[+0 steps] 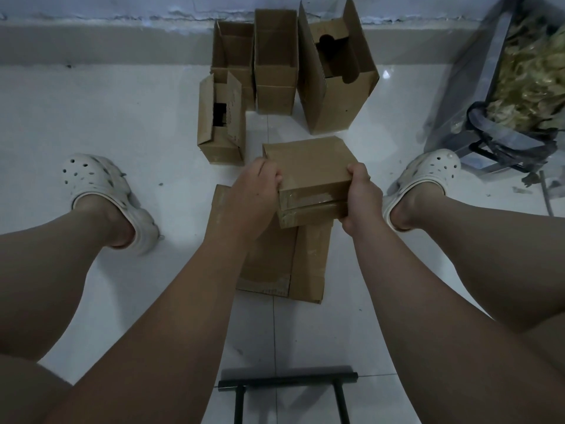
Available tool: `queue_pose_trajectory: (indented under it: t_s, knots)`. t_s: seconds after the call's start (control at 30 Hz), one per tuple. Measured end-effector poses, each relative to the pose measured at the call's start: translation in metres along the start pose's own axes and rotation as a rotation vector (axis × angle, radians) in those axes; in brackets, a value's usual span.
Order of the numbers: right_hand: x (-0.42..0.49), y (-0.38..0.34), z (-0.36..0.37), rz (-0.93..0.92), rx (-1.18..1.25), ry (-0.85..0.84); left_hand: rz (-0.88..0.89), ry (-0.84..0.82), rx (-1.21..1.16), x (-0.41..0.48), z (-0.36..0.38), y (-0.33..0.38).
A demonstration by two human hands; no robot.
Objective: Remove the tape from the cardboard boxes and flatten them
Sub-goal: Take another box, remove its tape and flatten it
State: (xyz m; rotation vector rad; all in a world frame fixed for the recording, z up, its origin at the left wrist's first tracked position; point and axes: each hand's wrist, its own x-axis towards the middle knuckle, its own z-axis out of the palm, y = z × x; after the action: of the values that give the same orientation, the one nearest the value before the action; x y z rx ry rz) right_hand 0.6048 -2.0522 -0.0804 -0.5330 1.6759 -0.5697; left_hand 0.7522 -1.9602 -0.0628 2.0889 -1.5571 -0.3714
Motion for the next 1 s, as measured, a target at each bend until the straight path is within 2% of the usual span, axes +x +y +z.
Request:
queue_pose_trajectory:
  t_s: [0.27, 0.43, 0.6, 0.8, 1.0]
  knots:
    - [0.001, 0.001, -0.001, 0.014, 0.051, 0.079, -0.028, 0.051, -0.094, -0.001, -0.003, 0.01]
    - [-0.002, 0.003, 0.0, 0.065, 0.114, 0.09, -0.172, 0.044, -0.302, 0.0, -0.002, 0.015]
    - [-0.002, 0.006, 0.002, 0.059, 0.108, 0.074, -0.39, 0.051, -0.521, 0.004, -0.006, 0.018]
    - [-0.003, 0.006, 0.004, 0.059, 0.088, 0.081, -0.303, 0.052, -0.331, 0.006, -0.004, 0.014]
    - [-0.003, 0.009, 0.005, 0.133, 0.179, 0.119, -0.313, 0.182, -0.328, -0.004, 0.006, 0.024]
